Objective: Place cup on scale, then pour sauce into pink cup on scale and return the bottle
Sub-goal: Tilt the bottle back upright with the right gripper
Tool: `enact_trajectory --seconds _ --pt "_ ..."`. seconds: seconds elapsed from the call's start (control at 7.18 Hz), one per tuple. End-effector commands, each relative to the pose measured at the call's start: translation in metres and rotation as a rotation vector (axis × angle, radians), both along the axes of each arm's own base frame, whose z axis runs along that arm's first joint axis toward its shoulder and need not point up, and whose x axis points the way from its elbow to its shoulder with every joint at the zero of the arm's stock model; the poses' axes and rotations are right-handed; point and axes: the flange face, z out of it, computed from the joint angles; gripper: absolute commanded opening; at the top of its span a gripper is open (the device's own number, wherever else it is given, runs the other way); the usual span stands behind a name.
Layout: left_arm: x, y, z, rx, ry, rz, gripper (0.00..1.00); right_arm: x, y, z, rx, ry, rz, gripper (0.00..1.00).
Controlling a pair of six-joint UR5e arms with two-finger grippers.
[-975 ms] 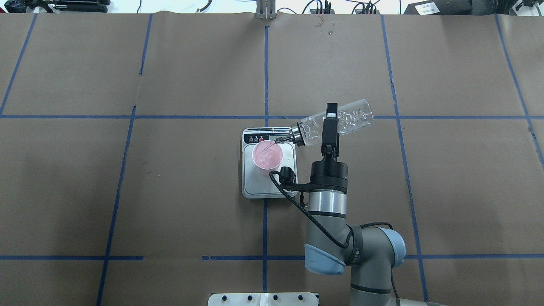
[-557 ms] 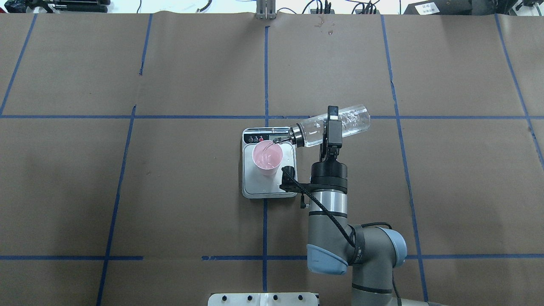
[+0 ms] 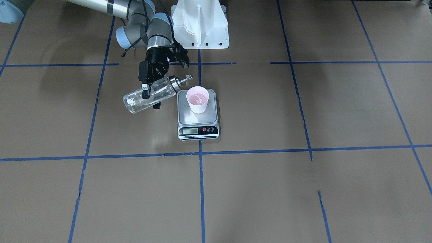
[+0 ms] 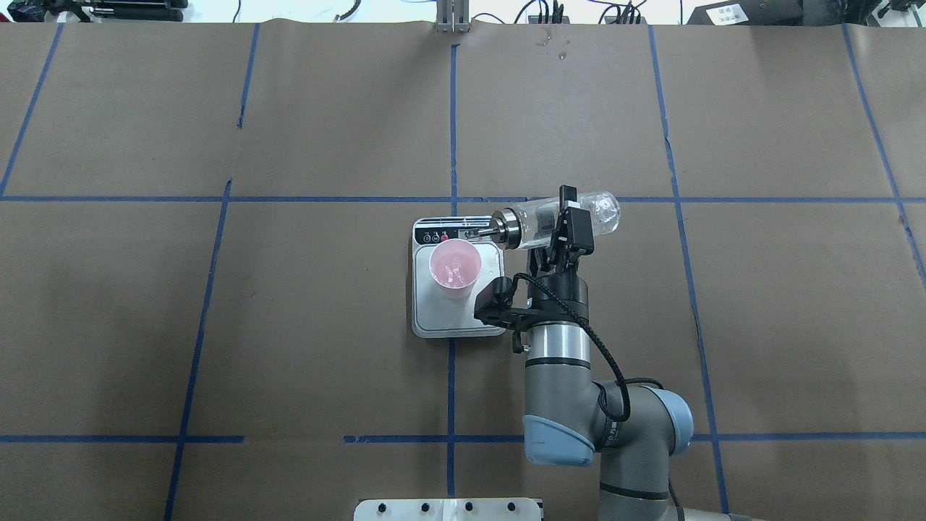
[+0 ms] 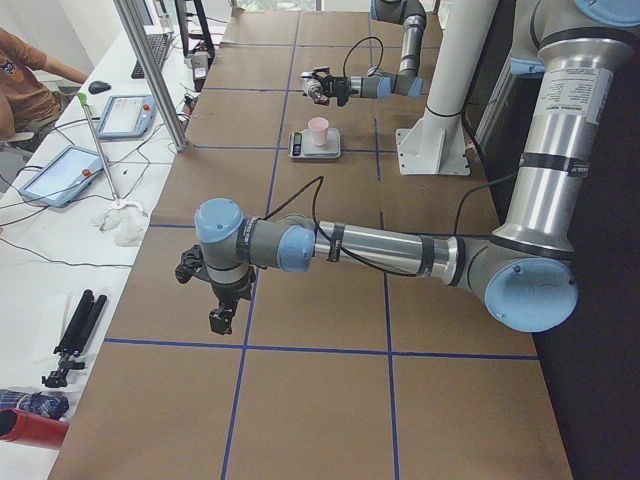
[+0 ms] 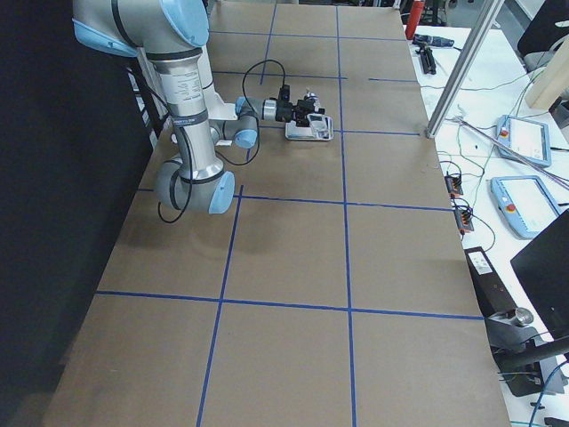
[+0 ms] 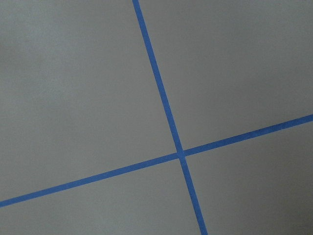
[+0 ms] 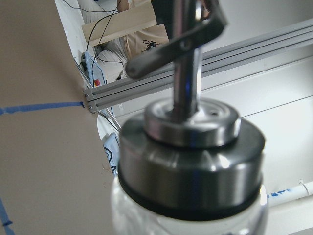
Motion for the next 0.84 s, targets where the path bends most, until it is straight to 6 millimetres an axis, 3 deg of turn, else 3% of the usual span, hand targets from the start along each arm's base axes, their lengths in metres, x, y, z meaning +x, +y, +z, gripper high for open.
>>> enact_trajectory --seconds 0.0,0.14,0.7 --pt "0.0 0.0 0.0 -0.003 0.0 -0.001 1.0 0.004 0.0 -0.006 -0.004 -0.219 -0.009 0.0" --pt "-0.001 0.0 -0.001 0.0 0.0 -0.002 1.0 0.01 0.002 -0.009 0.004 -0.319 -0.026 0.0" --pt "-0.008 -0.008 -0.012 0.015 0.0 -0.017 1.0 0.036 0.002 0.021 0.001 -0.622 -0.065 0.0"
